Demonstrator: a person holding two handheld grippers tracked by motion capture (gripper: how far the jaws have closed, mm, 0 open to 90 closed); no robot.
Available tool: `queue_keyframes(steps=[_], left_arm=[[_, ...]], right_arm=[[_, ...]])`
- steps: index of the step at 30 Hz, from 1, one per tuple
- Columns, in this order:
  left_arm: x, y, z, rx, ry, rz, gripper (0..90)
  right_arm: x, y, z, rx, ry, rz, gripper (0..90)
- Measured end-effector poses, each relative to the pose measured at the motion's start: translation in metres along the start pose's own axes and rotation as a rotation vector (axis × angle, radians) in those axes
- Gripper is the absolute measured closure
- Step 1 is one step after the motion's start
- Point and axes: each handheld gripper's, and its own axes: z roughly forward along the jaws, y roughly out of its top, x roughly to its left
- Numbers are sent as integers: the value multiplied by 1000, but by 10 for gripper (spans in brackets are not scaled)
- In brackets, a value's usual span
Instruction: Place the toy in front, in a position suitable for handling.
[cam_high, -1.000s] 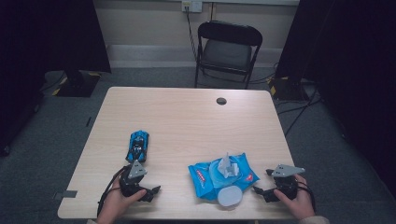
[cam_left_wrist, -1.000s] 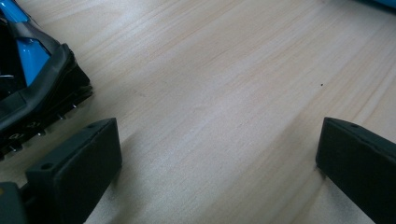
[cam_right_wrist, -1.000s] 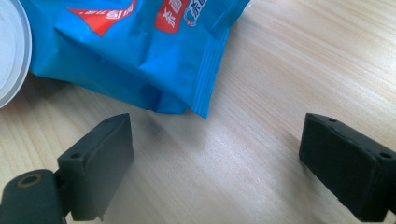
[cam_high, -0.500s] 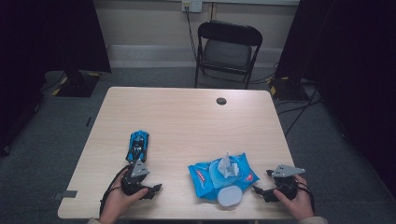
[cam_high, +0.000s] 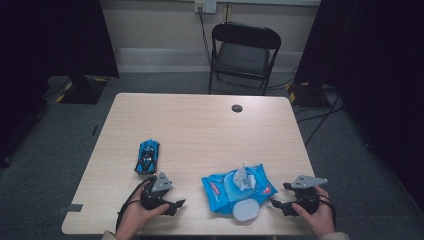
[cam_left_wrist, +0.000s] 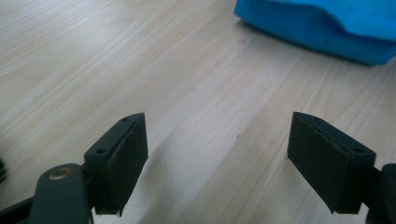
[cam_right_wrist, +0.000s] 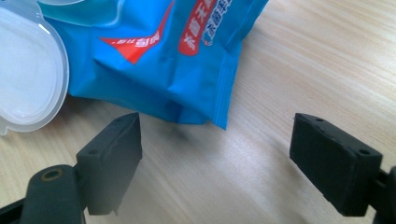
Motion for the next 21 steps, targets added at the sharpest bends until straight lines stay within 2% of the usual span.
queue_keyframes(steps=[6,10,15,16,17,19,21], left_arm=[[-15,14,5,-27,-46,38,196],[-18,16,9,-15,-61,41,196],[-19,18,9,-27,-79,33,191],[-21,20,10,-41,-102,28,188],[-21,20,10,-41,-102,28,188],[-26,24,12,-59,-127,52,188],[-27,25,14,-62,-143,39,188]], right_arm=[[5,5,0,-13,20,-4,154],[9,8,2,-6,30,-9,152],[10,10,2,-7,36,-16,151],[10,10,2,-8,40,-15,150],[11,10,3,-6,42,-16,150],[12,11,4,-4,43,-20,150],[12,11,4,-2,45,-20,150]])
